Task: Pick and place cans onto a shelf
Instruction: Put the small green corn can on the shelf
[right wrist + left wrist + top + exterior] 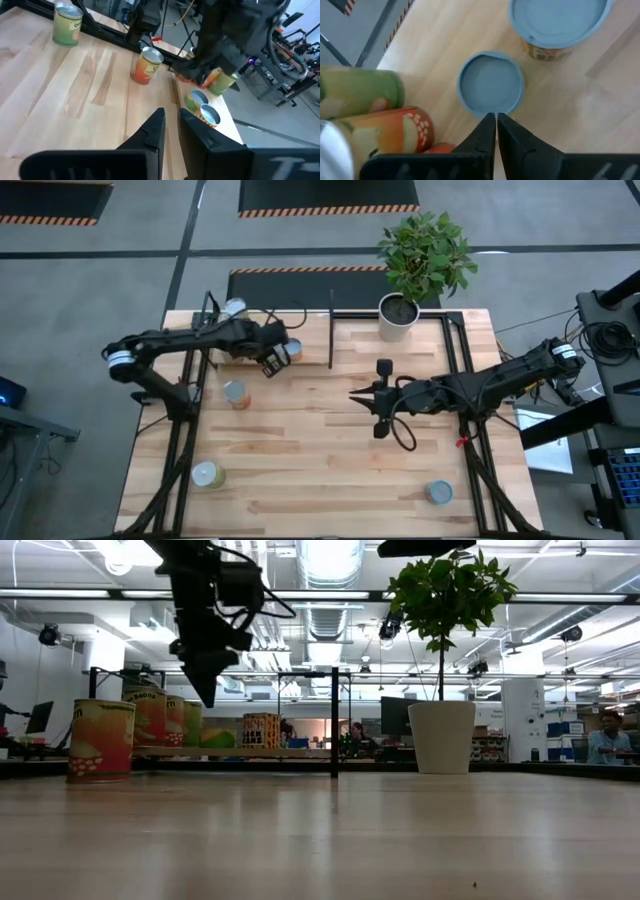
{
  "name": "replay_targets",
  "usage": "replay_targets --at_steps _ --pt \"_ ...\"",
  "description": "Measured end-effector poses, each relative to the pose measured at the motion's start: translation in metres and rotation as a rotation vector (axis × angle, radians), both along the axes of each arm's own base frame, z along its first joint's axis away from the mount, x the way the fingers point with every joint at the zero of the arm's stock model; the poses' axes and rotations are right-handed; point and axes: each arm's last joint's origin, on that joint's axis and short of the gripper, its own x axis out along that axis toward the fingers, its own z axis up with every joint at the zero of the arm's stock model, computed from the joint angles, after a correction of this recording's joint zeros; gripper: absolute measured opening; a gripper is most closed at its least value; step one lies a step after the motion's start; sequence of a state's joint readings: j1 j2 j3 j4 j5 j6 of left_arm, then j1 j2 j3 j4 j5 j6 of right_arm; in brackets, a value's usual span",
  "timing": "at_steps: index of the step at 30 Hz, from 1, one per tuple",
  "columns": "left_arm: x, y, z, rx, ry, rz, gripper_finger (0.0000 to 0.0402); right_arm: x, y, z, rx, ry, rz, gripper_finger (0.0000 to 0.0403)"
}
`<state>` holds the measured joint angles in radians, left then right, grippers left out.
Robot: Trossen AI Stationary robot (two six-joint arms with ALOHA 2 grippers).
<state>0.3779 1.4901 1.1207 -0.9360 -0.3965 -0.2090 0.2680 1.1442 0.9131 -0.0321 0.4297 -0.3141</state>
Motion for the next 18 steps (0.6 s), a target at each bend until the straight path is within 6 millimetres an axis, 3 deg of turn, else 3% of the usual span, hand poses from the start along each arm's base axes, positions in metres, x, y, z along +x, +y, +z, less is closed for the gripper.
replay_targets --at_steps 5,18 --pt "0.012 0.006 -0.009 -0.013 0.049 -0.014 0.0000 0.000 0.000 0.000 0.000 0.000 0.000 0.0034" --pt "0.020 0.017 -0.031 -0.011 0.068 0.010 0.0000 -0.001 0.000 -0.001 0.028 0.009 -0.011 0.0034"
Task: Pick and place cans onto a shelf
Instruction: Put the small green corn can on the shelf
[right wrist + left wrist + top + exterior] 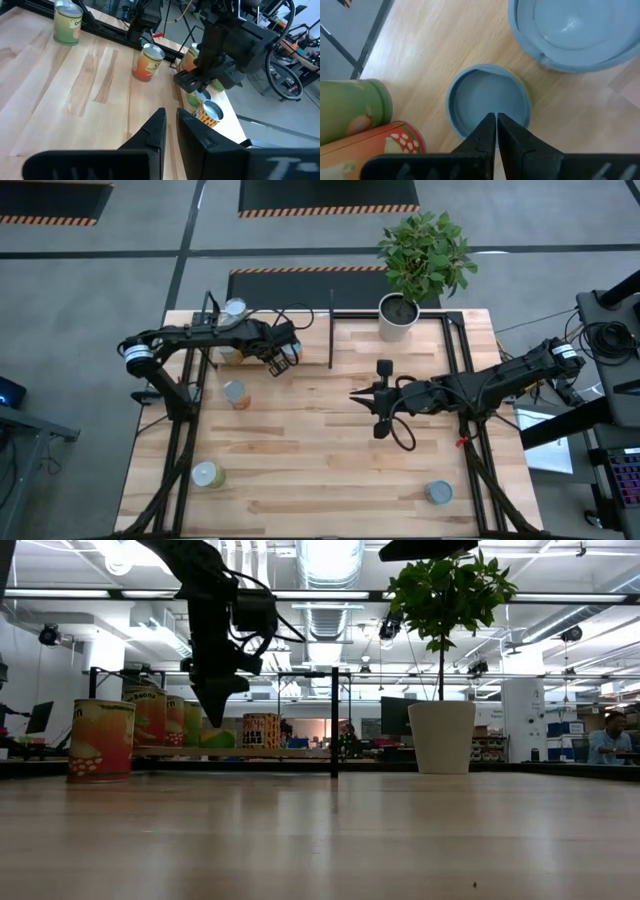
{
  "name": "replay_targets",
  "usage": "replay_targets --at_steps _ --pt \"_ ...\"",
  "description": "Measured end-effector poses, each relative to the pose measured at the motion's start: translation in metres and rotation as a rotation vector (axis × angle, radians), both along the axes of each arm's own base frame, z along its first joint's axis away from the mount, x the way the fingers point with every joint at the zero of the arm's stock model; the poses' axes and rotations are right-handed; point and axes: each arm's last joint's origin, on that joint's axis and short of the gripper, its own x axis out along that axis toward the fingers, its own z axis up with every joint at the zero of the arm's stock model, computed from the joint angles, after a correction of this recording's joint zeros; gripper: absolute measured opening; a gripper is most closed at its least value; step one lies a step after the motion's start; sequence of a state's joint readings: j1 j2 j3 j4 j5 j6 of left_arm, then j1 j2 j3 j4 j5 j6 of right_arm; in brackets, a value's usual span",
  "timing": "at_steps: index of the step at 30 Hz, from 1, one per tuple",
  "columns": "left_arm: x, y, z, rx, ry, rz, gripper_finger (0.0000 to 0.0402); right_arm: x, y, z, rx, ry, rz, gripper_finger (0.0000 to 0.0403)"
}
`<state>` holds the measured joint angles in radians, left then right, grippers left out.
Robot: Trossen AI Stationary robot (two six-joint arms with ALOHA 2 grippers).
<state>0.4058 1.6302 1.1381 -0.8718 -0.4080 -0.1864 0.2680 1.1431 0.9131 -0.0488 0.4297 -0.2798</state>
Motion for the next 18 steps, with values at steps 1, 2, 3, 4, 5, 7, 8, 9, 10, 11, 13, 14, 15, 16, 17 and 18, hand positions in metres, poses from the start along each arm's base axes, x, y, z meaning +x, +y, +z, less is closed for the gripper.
replay_targets --at_steps 1,2,3,4,5,7,8,9,10,11,13,14,15,16,17,18 --pt "0.000 0.000 -0.001 -0.001 0.003 0.000 0.0000 0.000 0.000 0.000 0.000 0.000 0.000 0.0034" --pt "0.001 0.000 -0.002 -0.002 0.006 0.001 0.0000 0.000 0.000 0.000 0.000 0.000 0.000 0.0034" --pt "0.001 0.001 -0.002 -0.002 0.005 0.002 0.0000 0.000 0.000 0.000 0.000 0.000 0.000 0.0034" --pt "0.001 0.001 -0.002 0.000 0.002 0.002 0.0000 0.000 0.000 0.000 0.000 0.001 0.000 0.0034" --pt "0.001 0.001 -0.002 0.001 0.000 0.003 0.0000 0.000 0.000 0.000 0.000 0.001 0.000 0.0034" --pt "0.001 0.001 -0.002 0.000 0.001 0.004 0.0000 0.000 0.000 0.000 0.005 0.000 -0.001 0.0034" --pt "0.001 0.001 -0.002 0.000 0.000 0.005 0.0000 0.000 0.000 0.000 0.007 0.001 -0.003 0.0034" --pt "0.001 0.001 -0.002 0.000 0.001 0.005 0.0000 0.000 0.000 0.000 0.007 0.003 -0.003 0.0034" --pt "0.000 0.001 -0.003 -0.001 0.002 0.006 0.0000 0.000 0.000 -0.001 0.006 0.004 -0.003 0.0034" --pt "0.000 0.001 -0.004 -0.002 0.006 0.008 0.0000 0.000 0.000 -0.001 0.006 0.005 -0.003 0.0034" --pt "-0.002 0.000 -0.007 -0.005 0.010 0.010 0.0000 0.000 0.000 -0.001 0.009 0.005 -0.004 0.0034" --pt "-0.002 0.000 -0.008 -0.004 0.008 0.011 0.0000 0.000 0.000 -0.001 0.009 0.005 -0.004 0.0034" --pt "-0.002 0.000 -0.010 -0.003 0.006 0.011 0.0000 0.000 0.000 -0.001 0.009 0.005 -0.004 0.0034" --pt "-0.002 0.000 -0.011 -0.004 0.007 0.011 0.0000 0.000 0.000 -0.001 0.009 0.005 -0.003 0.0034" --pt "-0.003 -0.001 -0.013 -0.003 0.009 0.011 0.0000 0.000 0.000 -0.001 0.009 0.005 -0.004 0.0034" --pt "-0.003 -0.001 -0.014 0.000 0.010 0.013 0.0000 0.000 0.000 -0.001 0.009 0.005 -0.004 0.0034"
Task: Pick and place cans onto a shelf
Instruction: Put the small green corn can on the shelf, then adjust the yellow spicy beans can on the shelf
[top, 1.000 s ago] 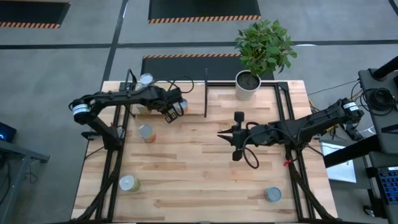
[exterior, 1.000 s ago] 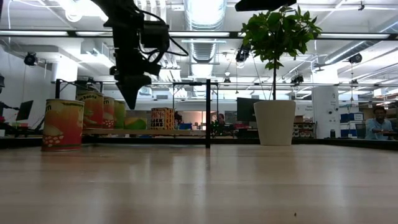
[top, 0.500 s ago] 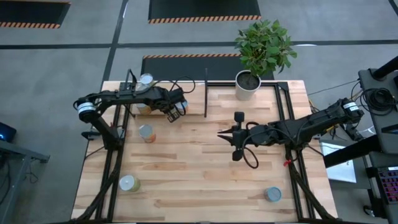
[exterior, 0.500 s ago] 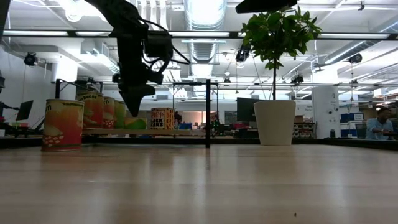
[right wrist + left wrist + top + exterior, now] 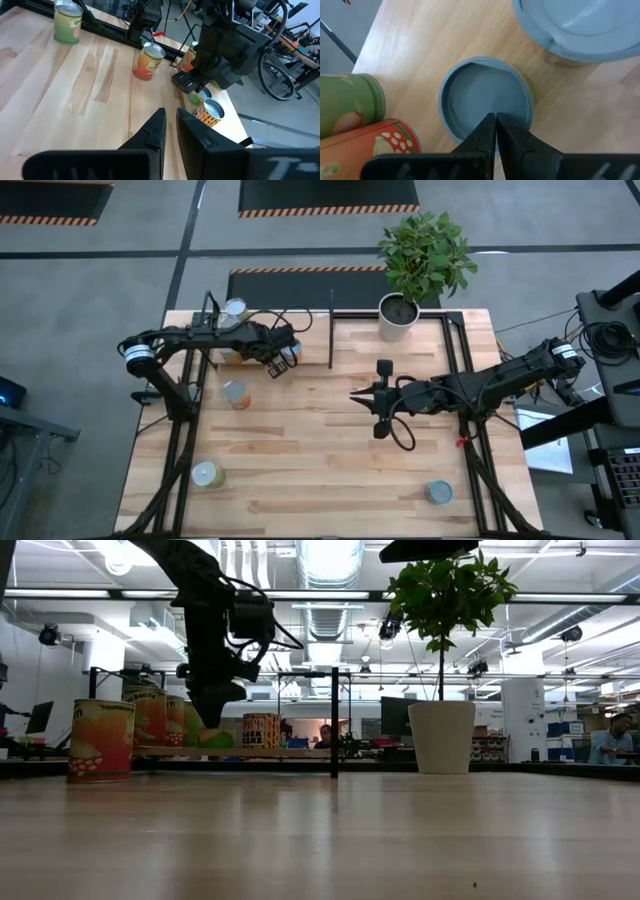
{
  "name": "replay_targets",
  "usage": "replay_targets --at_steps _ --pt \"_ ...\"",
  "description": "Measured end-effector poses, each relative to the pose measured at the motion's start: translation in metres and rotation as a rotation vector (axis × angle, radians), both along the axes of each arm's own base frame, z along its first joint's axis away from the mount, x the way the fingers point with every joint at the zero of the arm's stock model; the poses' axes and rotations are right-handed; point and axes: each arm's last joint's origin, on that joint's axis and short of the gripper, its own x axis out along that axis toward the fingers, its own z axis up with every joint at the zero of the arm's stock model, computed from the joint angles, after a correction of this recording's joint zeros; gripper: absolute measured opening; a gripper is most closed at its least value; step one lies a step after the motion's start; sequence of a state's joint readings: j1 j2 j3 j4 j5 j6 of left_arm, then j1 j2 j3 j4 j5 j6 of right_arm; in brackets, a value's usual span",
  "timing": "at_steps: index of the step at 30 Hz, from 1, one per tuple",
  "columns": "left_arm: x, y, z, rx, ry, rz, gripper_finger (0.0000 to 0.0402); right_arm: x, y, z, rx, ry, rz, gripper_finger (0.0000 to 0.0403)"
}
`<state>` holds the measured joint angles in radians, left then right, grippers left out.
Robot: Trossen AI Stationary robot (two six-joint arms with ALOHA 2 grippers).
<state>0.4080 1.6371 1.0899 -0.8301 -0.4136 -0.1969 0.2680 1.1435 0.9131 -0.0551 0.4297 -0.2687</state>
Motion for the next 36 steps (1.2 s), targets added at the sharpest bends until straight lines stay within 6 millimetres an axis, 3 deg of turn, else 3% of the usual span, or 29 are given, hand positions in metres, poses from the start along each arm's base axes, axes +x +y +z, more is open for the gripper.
replay_targets --at_steps 24,36 --pt "-0.009 -0.004 -0.001 -0.031 0.068 0.033 0.0000 0.000 0.000 0.000 0.000 0.001 0.000 0.0034" --pt "-0.019 -0.009 0.030 0.032 -0.055 0.035 0.0000 0.000 0.000 0.000 0.006 -0.001 -0.002 0.0034"
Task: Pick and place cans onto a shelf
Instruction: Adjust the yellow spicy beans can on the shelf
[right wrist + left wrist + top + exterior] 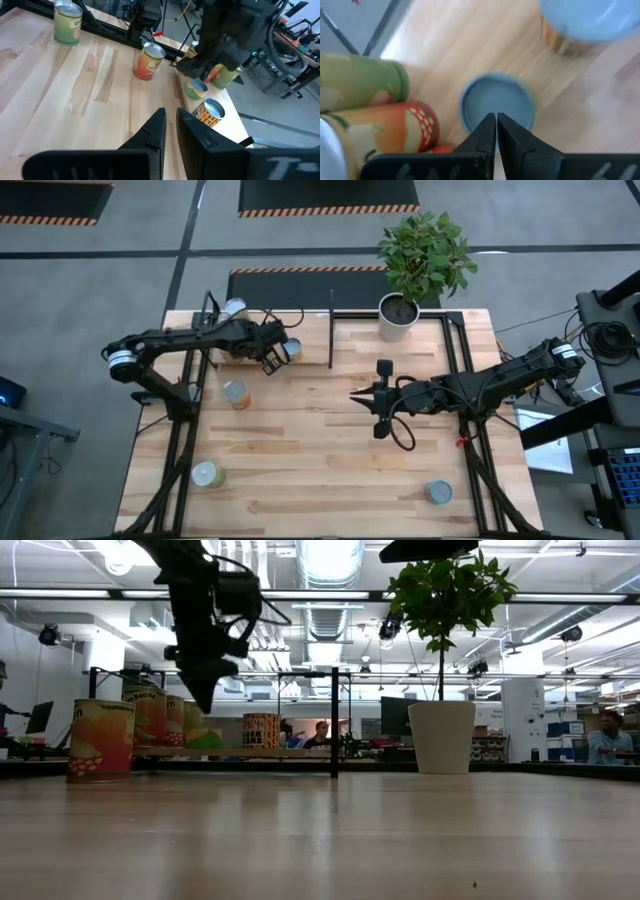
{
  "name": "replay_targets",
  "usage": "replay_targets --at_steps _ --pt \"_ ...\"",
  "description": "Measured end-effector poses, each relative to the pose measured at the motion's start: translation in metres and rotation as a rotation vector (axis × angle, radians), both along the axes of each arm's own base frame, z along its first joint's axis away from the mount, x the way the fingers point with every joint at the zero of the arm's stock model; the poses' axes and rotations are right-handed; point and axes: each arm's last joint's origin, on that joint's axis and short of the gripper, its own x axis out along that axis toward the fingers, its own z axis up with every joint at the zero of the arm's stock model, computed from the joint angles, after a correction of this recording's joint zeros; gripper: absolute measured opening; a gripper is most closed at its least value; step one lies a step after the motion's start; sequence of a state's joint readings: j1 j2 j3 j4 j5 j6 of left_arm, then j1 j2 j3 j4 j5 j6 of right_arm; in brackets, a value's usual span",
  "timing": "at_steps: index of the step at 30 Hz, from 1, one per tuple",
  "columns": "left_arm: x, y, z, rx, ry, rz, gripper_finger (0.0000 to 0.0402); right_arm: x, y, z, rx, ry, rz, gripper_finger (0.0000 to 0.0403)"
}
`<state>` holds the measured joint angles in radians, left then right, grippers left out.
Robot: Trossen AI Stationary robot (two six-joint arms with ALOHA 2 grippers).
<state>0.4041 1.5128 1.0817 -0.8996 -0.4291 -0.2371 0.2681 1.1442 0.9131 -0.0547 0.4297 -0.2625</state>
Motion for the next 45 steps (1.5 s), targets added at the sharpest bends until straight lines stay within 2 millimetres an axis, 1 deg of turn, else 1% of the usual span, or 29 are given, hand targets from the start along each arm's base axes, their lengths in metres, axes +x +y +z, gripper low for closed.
replay_targets --at_steps 4,7,10,12,21,25,37,45 --pt "0.003 -0.005 0.015 0.033 -0.128 -0.026 0.0000 0.000 0.000 0.000 0.001 0.000 0.000 0.0034" --pt "0.009 -0.009 0.026 0.023 -0.253 -0.099 0.0000 0.000 0.000 0.000 0.001 0.000 0.000 0.0034" --pt "0.017 -0.012 0.032 0.029 -0.341 -0.168 0.0000 0.000 0.000 0.000 0.001 0.000 0.000 0.0034" --pt "0.022 -0.011 0.032 0.034 -0.371 -0.190 0.0000 0.000 0.000 0.000 0.001 0.000 0.000 0.0034" --pt "0.041 -0.004 0.003 0.005 -0.319 -0.190 0.0000 0.000 0.000 0.000 0.001 0.000 0.000 0.0034" --pt "0.045 -0.003 -0.005 -0.007 -0.294 -0.189 0.0000 0.000 0.000 0.000 0.001 0.000 0.000 0.0034" --pt "0.040 -0.004 -0.009 -0.038 -0.241 -0.143 0.0000 0.000 0.000 0.000 0.001 0.000 0.000 0.0034" --pt "0.039 -0.004 -0.009 -0.012 -0.232 -0.118 0.0000 0.000 0.000 0.000 0.001 0.000 0.000 0.0034"
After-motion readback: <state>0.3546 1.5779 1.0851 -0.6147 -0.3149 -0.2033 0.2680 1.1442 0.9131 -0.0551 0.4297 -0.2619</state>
